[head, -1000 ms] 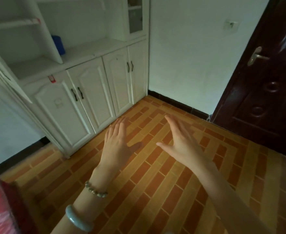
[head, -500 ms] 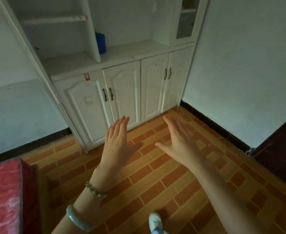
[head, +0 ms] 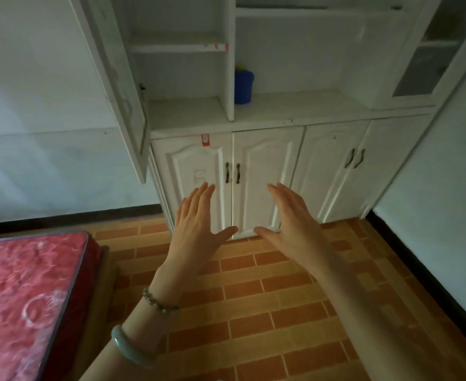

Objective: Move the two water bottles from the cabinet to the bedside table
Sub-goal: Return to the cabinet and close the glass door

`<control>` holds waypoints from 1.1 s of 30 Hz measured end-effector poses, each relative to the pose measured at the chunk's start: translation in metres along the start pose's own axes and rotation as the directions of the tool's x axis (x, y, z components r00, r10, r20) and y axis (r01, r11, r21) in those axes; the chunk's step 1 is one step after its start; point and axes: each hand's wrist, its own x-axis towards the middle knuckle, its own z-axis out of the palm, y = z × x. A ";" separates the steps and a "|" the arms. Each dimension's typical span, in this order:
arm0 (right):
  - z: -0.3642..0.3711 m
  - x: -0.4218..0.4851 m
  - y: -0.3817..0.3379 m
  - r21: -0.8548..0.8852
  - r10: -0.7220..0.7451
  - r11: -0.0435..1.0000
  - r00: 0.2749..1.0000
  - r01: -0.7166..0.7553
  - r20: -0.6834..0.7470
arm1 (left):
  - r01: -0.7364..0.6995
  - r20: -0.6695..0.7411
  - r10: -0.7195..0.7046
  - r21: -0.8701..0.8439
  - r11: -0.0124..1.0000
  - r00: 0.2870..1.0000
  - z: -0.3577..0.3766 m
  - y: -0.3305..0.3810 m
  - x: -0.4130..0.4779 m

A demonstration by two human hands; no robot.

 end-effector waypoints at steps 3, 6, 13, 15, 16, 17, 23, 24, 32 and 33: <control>0.009 0.035 0.006 0.009 -0.042 0.999 0.999 0.041 0.024 | 0.054 -0.023 -0.053 0.034 0.998 0.998 0.004 -0.011 0.021; 0.019 0.069 0.012 0.008 -0.099 0.995 0.994 0.098 0.035 | 0.088 -0.050 -0.085 0.060 0.994 0.995 0.010 -0.027 0.042; 0.046 0.163 0.015 0.065 -0.187 0.981 0.980 0.182 0.074 | 0.169 -0.142 -0.157 0.074 0.983 0.977 0.012 -0.073 0.108; 0.053 0.193 0.011 0.074 -0.226 0.973 0.970 0.220 0.087 | 0.206 -0.176 -0.190 0.081 0.975 0.966 0.008 -0.086 0.128; 0.057 0.208 0.009 0.079 -0.252 0.966 0.964 0.245 0.090 | 0.222 -0.193 -0.201 0.093 0.971 0.960 0.006 -0.093 0.138; 0.061 0.223 0.006 0.083 -0.278 0.959 0.956 0.270 0.092 | 0.233 -0.209 -0.206 0.110 0.966 0.956 0.003 -0.100 0.147; 0.084 0.297 -0.022 0.161 -0.425 0.899 0.900 0.407 0.098 | 0.288 -0.343 -0.193 0.254 0.923 0.919 -0.021 -0.143 0.177; 0.088 0.306 -0.027 0.176 -0.449 0.886 0.888 0.429 0.096 | 0.300 -0.373 -0.187 0.272 0.914 0.909 -0.025 -0.148 0.179; 0.108 0.357 -0.056 0.299 -0.604 0.773 0.793 0.560 0.079 | 0.482 -0.513 -0.292 0.287 0.828 0.807 -0.039 -0.172 0.179; 0.109 0.361 -0.058 0.319 -0.619 0.758 0.781 0.569 0.079 | 0.513 -0.523 -0.317 0.285 0.810 0.791 -0.039 -0.174 0.179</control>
